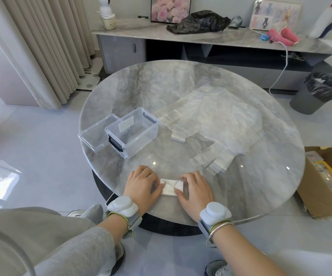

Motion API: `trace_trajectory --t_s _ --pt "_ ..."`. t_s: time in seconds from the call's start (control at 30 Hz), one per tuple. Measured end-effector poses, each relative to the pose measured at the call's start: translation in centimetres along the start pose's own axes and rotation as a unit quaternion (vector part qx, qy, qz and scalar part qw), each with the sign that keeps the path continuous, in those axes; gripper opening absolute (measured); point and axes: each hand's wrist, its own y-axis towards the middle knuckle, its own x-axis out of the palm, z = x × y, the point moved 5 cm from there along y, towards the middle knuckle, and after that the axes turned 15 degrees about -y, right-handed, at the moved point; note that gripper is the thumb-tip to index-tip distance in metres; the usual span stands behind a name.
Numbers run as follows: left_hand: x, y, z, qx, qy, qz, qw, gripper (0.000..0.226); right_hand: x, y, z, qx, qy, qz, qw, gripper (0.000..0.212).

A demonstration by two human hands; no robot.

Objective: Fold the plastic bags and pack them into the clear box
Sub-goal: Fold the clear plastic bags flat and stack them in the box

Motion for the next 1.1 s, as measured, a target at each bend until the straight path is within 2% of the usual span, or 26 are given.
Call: trace_trajectory --t_s 0.17,0.23,0.33,0.47,0.63,0.8,0.87,0.97,1.03,1.1 --pt "-0.6 0.2 0.0 -0.057 0.032 -0.005 0.998 0.023 -0.4 0.6 -0.2 -0.011 -0.021 -0.037 0.999 0.028" --pt "-0.7 0.4 0.0 -0.082 0.019 -0.023 0.996 0.042 -0.3 1.1 0.0 -0.005 -0.002 -0.084 0.996 0.029" --pt "-0.5 1.2 0.3 -0.093 -0.016 -0.095 0.991 0.067 -0.1 1.6 0.3 0.016 0.027 -0.132 0.991 0.03" --pt "-0.3 2.2 1.2 -0.076 -0.013 -0.171 0.982 0.046 0.2 1.5 0.1 0.028 0.034 -0.163 0.986 0.028" --pt "-1.1 3.0 1.9 -0.072 -0.029 -0.258 0.963 0.044 -0.2 1.1 -0.4 0.014 0.051 -0.172 0.984 0.019" --pt "-1.5 2.9 2.6 -0.065 -0.023 -0.287 0.956 0.016 -1.2 0.9 -0.7 0.006 0.093 -0.16 0.983 0.015" --pt "-1.7 2.8 2.6 -0.089 -0.046 -0.274 0.957 0.012 -1.7 1.1 -0.3 0.021 0.114 -0.156 0.981 0.015" --pt "-3.0 2.8 2.6 -0.164 -0.174 -0.156 0.958 0.01 -2.2 1.4 0.8 0.115 0.251 -0.111 0.955 0.027" --pt "-3.5 2.4 2.5 -0.253 -0.291 -0.082 0.919 0.013 -2.2 1.4 1.3 0.192 0.332 -0.082 0.92 0.043" --pt "-3.3 1.8 2.4 -0.341 -0.403 -0.036 0.848 0.015 -1.7 1.1 1.1 0.244 0.425 -0.116 0.864 0.046"
